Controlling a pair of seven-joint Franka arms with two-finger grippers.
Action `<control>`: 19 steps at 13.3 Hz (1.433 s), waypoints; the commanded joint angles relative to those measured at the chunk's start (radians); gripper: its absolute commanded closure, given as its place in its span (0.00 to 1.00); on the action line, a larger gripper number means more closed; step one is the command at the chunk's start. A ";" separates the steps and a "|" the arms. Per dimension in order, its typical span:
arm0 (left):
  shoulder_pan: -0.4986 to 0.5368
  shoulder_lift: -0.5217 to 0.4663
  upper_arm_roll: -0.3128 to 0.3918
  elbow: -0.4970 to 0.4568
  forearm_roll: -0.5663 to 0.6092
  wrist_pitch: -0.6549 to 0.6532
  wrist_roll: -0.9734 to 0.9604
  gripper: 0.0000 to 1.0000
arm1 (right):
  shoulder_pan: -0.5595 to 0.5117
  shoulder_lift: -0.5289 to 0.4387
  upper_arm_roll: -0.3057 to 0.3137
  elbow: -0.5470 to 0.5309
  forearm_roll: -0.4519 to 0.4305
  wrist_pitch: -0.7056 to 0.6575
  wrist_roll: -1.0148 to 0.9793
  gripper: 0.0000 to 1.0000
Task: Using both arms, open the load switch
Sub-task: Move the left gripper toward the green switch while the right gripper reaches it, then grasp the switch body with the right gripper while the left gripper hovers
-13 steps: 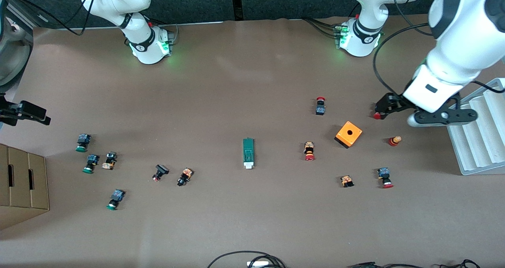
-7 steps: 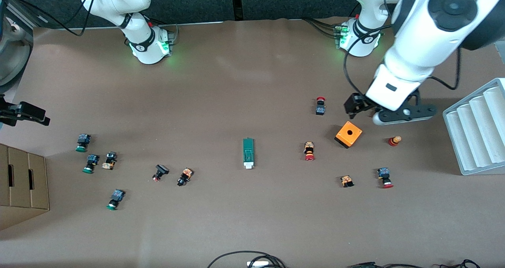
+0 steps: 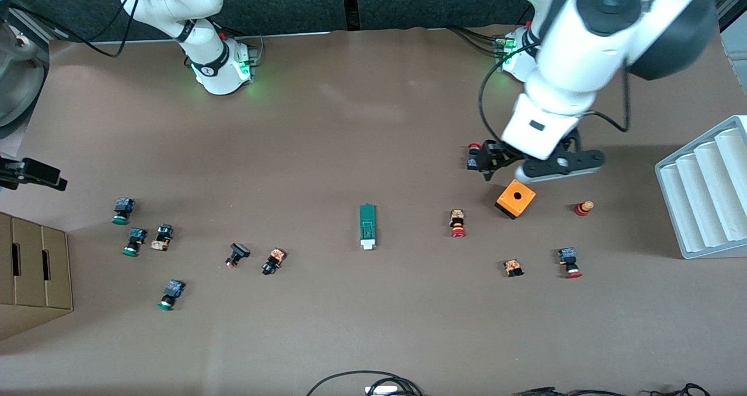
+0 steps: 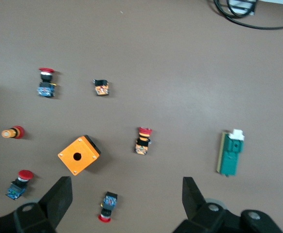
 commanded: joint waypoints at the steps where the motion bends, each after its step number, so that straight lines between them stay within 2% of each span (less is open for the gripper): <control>1: -0.111 0.050 -0.005 0.024 0.120 0.012 -0.171 0.00 | -0.003 0.052 0.001 0.010 0.043 0.015 -0.004 0.00; 3: -0.166 0.081 -0.005 0.021 0.152 0.067 -0.249 0.00 | -0.002 0.106 0.001 0.013 0.137 0.051 -0.001 0.00; 5: -0.211 0.115 -0.005 0.021 0.199 0.110 -0.314 0.00 | -0.002 0.179 0.001 0.035 0.281 0.099 0.015 0.00; 6: -0.240 0.135 -0.005 0.018 0.244 0.142 -0.335 0.00 | 0.001 0.215 0.002 0.051 0.344 0.110 0.066 0.00; 9: -0.312 0.198 -0.005 0.014 0.360 0.198 -0.447 0.00 | 0.027 0.313 0.025 0.133 0.458 0.134 0.312 0.00; 11: -0.352 0.256 -0.005 0.014 0.443 0.266 -0.527 0.00 | 0.055 0.368 0.034 0.199 0.510 0.134 0.518 0.00; 15: -0.436 0.360 -0.005 0.009 0.673 0.320 -0.794 0.00 | 0.147 0.408 0.037 0.210 0.539 0.171 0.886 0.00; 18: -0.481 0.428 -0.005 -0.005 0.840 0.327 -0.950 0.00 | 0.179 0.456 0.099 0.252 0.538 0.188 1.185 0.00; 19: -0.489 0.458 -0.005 -0.018 0.923 0.366 -1.037 0.00 | 0.179 0.475 0.122 0.275 0.538 0.188 1.271 0.00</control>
